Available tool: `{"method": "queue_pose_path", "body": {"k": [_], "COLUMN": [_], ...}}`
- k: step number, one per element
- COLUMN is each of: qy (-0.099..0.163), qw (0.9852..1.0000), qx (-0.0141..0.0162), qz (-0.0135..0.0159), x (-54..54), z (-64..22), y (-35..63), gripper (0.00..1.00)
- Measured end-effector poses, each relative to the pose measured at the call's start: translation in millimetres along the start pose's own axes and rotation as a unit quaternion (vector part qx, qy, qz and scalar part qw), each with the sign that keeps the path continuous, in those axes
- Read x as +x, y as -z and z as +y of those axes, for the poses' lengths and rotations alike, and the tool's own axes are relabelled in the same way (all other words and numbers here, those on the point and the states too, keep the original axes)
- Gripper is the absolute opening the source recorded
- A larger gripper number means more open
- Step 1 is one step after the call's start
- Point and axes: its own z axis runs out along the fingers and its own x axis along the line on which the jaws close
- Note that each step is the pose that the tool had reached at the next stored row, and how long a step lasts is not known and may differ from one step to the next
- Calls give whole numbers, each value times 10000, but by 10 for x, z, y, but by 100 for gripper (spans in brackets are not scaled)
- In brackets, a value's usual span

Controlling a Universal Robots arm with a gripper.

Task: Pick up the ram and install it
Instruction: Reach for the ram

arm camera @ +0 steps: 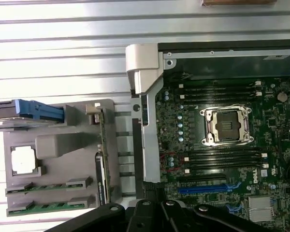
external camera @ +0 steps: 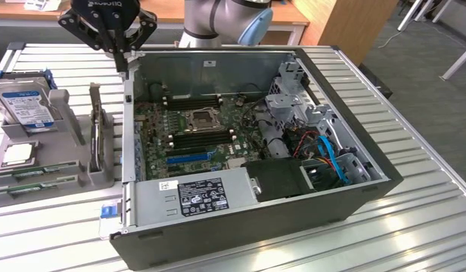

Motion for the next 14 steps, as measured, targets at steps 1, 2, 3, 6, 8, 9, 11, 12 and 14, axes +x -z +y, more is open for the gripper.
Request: {"method": "queue_pose_path", "body": {"k": [1,2,3,6,8,9,11,12,14], "qy": [0,0,0,0,0,0,0,0,0], "qw": [10000,10000,10000,10000,10000,10000,10000,10000,10000], "qx": [-1,-2,-3,-6,-8,-9,-10,-11,-13], "qz": [0,0,1,1,1,2,3,3,3], "x": [21,43,65,134,180,204,247,270,316], "z": [-2,-3,-5,-10,-14,-15,-19,-20,-24], "y": [0,0,1,2,2,2,3,3,3], "gripper": [10,10,10,10,10,10,10,10,10]}}
